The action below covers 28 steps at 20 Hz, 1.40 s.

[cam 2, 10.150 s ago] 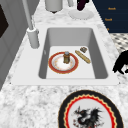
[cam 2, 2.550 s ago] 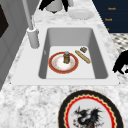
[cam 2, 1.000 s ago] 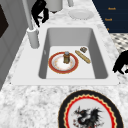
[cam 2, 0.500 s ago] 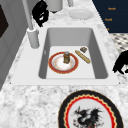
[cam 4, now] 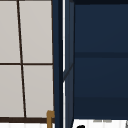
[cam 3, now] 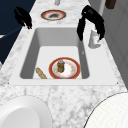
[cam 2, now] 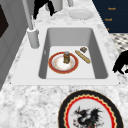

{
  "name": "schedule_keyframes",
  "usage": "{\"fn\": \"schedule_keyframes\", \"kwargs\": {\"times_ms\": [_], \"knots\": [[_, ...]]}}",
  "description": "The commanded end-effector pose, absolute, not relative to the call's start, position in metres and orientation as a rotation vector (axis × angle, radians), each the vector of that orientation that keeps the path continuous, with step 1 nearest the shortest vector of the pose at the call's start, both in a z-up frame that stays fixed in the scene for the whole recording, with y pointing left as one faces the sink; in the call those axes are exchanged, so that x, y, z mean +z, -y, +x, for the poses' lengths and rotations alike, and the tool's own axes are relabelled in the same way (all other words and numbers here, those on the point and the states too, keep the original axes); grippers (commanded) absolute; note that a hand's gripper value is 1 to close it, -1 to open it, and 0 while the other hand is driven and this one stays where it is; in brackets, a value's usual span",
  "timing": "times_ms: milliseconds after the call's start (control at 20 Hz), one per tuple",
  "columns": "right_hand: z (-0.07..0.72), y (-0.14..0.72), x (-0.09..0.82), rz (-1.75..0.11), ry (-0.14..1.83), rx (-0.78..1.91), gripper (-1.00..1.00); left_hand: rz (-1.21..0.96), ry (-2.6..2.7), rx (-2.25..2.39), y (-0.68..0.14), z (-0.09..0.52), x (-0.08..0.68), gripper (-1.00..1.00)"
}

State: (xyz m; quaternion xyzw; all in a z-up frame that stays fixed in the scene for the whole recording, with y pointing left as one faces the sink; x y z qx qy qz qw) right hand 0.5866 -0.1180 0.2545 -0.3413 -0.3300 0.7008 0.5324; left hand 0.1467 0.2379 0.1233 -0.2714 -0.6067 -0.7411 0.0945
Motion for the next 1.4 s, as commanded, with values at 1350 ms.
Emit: {"fn": "schedule_keyframes", "kwargs": {"times_ms": [1350], "knots": [[0.666, 0.101, 0.204, -0.911, 0.808, 1.763, -1.00, -0.805, 1.799, -2.198, -0.238, 0.147, 0.123, 0.00]]}}
